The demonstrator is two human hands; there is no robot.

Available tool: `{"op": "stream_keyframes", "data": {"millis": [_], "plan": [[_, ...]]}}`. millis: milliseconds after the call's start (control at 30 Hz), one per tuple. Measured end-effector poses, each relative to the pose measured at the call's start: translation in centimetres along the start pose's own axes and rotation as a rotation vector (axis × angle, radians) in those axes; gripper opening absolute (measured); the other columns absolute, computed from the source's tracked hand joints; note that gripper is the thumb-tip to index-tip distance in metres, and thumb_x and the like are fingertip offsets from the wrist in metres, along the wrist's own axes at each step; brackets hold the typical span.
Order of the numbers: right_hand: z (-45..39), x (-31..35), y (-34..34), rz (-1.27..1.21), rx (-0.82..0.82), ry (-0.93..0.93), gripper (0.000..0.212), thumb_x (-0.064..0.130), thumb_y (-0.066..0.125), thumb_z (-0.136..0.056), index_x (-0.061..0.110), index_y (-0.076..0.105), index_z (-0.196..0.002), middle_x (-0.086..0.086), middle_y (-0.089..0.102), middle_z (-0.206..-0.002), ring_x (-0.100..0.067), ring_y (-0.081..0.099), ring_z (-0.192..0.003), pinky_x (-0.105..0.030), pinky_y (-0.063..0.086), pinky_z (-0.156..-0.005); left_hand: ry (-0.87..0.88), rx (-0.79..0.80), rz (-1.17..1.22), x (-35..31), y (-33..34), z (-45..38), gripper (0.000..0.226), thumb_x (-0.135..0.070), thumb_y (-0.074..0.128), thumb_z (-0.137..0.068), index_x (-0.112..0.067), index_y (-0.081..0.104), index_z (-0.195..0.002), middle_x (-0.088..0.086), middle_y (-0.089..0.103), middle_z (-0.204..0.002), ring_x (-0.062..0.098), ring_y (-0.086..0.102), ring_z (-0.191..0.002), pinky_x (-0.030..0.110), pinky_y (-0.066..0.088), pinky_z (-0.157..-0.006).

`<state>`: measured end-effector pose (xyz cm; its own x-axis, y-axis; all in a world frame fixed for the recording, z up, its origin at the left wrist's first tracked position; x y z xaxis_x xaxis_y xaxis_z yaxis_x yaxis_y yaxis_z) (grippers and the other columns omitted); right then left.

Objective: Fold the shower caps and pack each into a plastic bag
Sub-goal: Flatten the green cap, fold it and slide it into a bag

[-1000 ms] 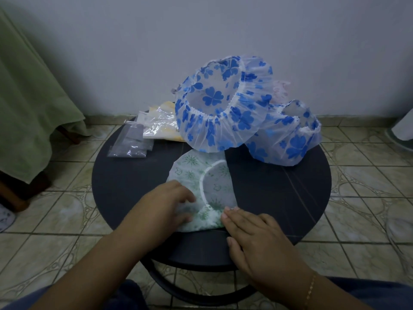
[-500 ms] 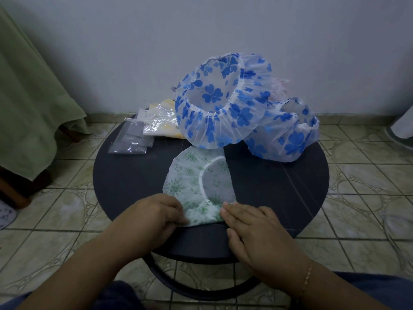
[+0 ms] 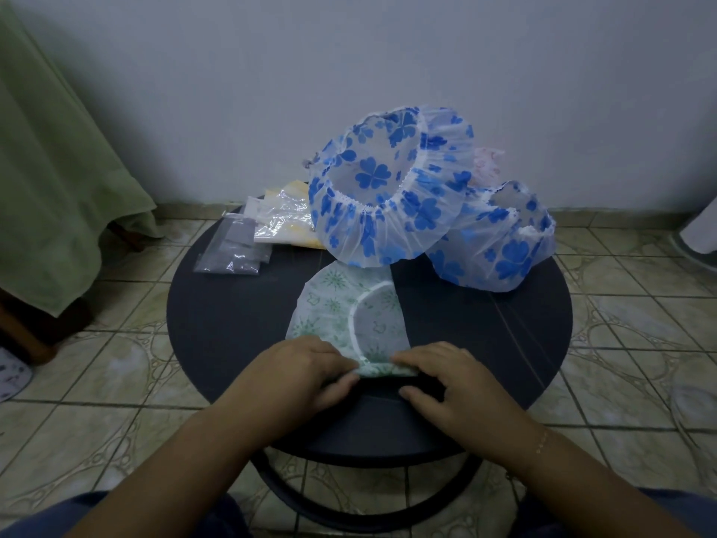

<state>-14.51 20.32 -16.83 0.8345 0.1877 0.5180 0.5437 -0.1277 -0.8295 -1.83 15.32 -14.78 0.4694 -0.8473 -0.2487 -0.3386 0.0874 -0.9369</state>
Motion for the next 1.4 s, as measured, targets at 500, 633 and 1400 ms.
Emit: {"op": "stream_keyframes", "data": {"millis": [500,633,1400], "plan": [[-1.0,-1.7,-1.4,-0.188,-0.221,0.283,0.011,0.019,0.068,-0.085,0.018,0.067,-0.096,0.015,0.049,-0.081,-0.002,0.05,-0.069,0.0,0.036,-0.066,-0.397,-0.115,0.269,3.6,0.1,-0.3,0.017,-0.037,0.066,-0.083,-0.044,0.055,-0.072,-0.015,0.058,-0.083,-0.002,0.053,-0.082,0.012,0.039,-0.071],[-1.2,-1.6,-0.7,-0.061,-0.202,0.222,0.018,0.015,0.065,-0.087,0.009,0.069,-0.103,0.008,0.052,-0.099,0.0,0.051,-0.082,0.0,0.036,-0.078,-0.357,-0.134,0.101,3.6,0.2,-0.4,0.01,-0.04,0.062,-0.084,-0.032,0.067,-0.08,-0.018,0.054,-0.084,0.001,0.051,-0.082,0.021,0.044,-0.074],[0.1,0.0,2.1,0.23,0.157,0.005,0.084,0.058,-0.003,-0.072,0.03,0.022,-0.148,0.02,0.011,-0.153,0.008,0.0,-0.137,-0.018,-0.02,-0.107,-0.122,-0.002,-0.173,-0.1,1.9,1.5,0.049,-0.042,0.039,-0.081,-0.018,0.071,-0.11,-0.005,0.07,-0.111,0.01,0.068,-0.098,0.023,0.055,-0.074]]}}
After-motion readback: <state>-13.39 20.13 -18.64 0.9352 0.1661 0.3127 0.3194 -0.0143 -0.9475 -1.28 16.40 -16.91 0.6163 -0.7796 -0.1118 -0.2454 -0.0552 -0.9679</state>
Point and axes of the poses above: each hand's wrist, its own z-axis away from the middle knuckle, its own y-axis out of the palm, x = y × z, the point moved 9 cm from there along -z, towards the middle knuckle
